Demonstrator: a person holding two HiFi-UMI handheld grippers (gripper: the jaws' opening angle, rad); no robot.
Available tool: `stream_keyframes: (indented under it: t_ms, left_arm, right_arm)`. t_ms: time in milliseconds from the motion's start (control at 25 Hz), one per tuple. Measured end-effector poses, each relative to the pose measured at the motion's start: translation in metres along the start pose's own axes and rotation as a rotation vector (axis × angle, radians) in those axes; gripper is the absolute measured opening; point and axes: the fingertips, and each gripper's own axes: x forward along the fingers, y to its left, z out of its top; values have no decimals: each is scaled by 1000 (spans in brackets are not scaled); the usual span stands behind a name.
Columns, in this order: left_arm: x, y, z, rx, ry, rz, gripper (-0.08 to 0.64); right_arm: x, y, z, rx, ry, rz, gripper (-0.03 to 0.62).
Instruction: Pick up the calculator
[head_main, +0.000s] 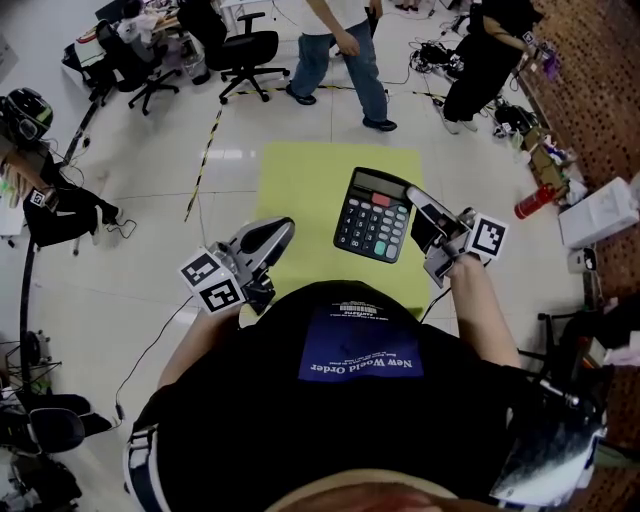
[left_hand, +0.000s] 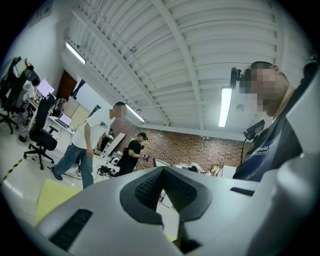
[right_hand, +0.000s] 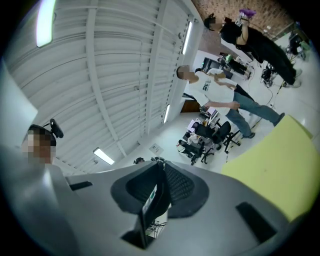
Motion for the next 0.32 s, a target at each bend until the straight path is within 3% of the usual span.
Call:
stream_keyframes:
  t_ms: [320]
  left_arm:
    - [0,0,-1,1,-2,-3,6]
  right_arm:
    - [-1,2,1,-8,-3,3,35]
